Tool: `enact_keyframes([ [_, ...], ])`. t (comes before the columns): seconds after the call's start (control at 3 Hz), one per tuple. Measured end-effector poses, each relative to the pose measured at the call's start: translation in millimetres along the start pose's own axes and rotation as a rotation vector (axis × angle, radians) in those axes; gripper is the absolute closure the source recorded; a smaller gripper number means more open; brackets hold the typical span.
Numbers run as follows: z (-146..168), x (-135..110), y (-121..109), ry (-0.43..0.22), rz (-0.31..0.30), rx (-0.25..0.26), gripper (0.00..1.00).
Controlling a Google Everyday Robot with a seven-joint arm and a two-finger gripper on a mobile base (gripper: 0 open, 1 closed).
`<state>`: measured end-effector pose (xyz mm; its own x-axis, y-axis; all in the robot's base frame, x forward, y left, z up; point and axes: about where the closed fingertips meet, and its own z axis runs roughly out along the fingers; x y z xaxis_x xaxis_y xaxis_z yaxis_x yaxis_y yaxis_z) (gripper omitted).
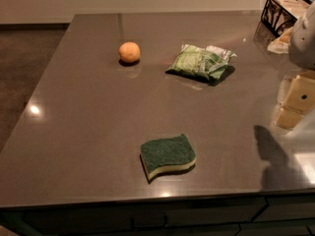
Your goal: Move green jalapeno chip bag near sponge
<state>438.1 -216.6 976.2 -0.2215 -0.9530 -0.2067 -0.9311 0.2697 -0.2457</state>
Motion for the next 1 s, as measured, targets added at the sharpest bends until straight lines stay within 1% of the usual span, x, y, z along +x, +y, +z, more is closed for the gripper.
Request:
enact_keyframes([
  [0.33,0,0,0,0.000,0.000,0.000,0.00],
  [0.67,7,-4,-22,-0.022,0.054,0.011,0.00],
  [1.0,29,-6,-67,-0.079,0.152,0.055,0.00],
])
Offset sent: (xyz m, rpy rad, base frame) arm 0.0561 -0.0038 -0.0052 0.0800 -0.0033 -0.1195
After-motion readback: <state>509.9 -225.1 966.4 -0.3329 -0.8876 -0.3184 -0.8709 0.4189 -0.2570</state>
